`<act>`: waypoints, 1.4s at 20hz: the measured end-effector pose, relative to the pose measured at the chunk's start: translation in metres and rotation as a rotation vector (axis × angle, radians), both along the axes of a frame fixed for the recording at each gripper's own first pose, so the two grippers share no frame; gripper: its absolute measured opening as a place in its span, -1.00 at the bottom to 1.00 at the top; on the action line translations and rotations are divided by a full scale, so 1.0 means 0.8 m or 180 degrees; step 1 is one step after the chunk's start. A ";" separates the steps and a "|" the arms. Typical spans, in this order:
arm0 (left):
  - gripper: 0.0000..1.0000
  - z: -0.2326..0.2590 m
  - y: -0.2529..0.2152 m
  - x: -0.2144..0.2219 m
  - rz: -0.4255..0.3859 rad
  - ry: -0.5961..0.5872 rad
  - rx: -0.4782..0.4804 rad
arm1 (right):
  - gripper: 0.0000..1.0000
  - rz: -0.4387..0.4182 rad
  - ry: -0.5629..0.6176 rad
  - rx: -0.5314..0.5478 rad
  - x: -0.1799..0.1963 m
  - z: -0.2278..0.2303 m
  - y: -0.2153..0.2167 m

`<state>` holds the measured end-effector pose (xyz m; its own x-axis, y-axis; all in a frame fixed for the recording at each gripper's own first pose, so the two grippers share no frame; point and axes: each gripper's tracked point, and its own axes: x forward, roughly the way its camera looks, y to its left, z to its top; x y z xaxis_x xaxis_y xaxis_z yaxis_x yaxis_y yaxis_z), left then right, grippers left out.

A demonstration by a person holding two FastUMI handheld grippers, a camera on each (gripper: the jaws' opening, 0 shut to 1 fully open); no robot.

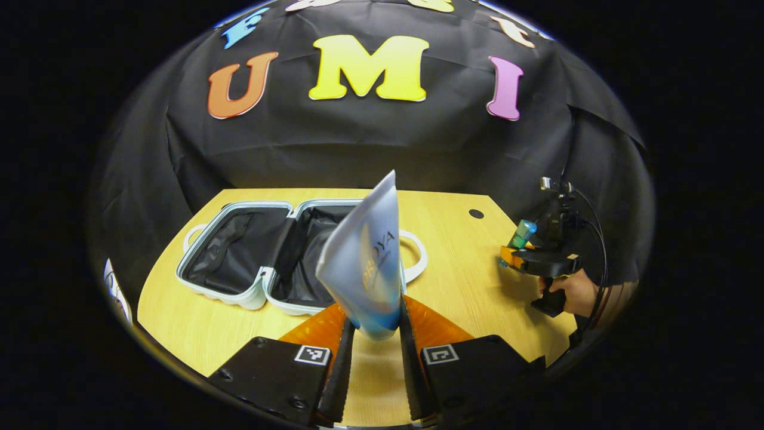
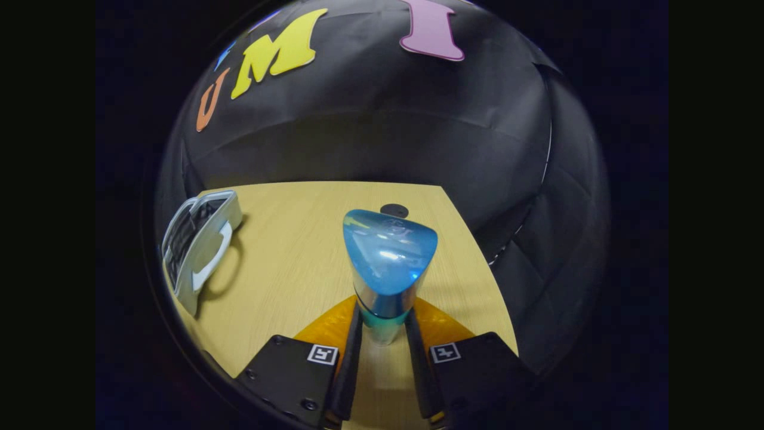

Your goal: First open the suitcase, pack the skin care products into it, and then close the suitcase.

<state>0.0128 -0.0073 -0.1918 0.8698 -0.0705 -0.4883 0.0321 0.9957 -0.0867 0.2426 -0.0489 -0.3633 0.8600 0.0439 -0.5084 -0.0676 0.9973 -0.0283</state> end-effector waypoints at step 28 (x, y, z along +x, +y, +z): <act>-0.16 -0.188 0.120 0.179 -0.0146 0.1227 0.0322 | -0.29 0.0013 -0.0080 0.0003 -0.286 0.170 0.101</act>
